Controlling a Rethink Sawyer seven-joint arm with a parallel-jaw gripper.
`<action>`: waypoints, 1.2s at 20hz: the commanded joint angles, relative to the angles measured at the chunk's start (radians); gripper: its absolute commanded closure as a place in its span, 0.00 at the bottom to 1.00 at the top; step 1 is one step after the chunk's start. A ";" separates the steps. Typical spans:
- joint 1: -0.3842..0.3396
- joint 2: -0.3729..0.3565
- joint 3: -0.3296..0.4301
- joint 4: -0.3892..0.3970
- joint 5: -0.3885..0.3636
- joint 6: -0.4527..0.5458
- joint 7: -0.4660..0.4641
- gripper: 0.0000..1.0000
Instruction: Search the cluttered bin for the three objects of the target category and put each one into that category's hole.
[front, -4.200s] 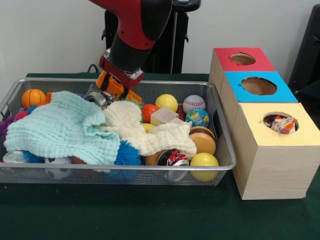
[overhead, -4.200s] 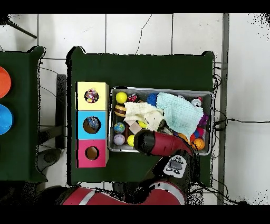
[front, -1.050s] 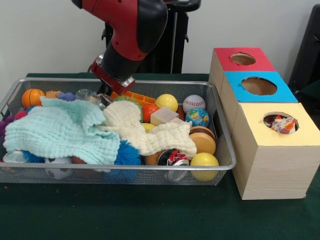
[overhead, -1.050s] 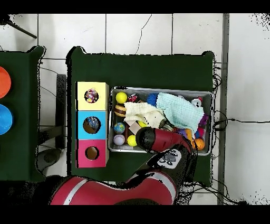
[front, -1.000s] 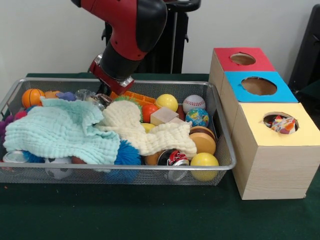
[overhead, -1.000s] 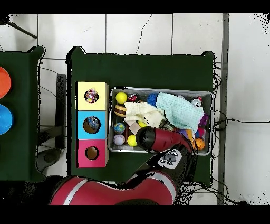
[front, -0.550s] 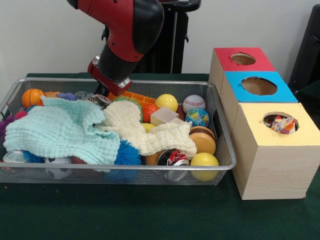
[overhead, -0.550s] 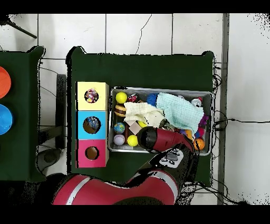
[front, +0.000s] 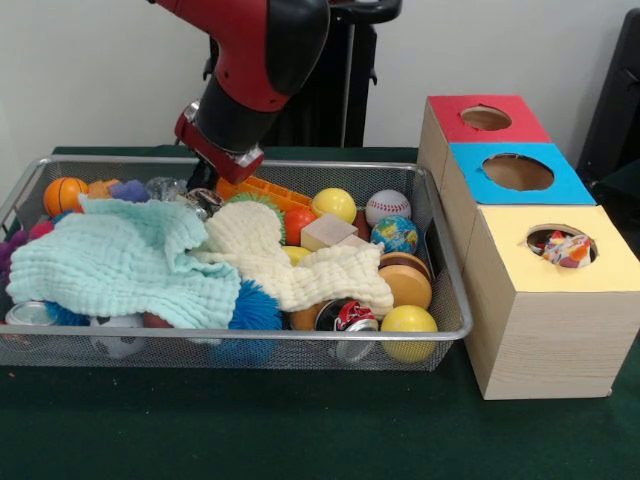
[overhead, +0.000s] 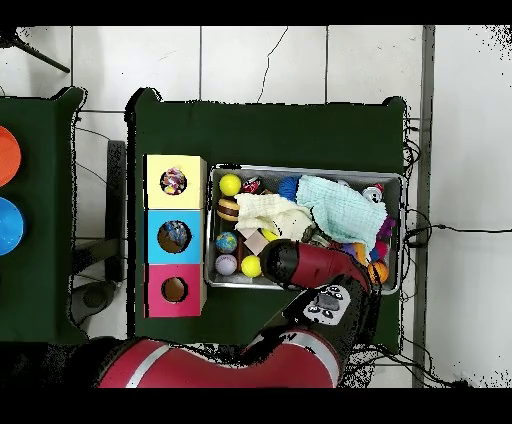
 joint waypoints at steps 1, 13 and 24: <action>0.028 -0.146 0.052 0.034 -0.016 0.157 0.048 1.00; 0.043 -0.171 0.053 0.033 -0.033 0.150 0.062 1.00; -0.084 -0.279 0.280 0.134 0.045 0.107 -0.014 1.00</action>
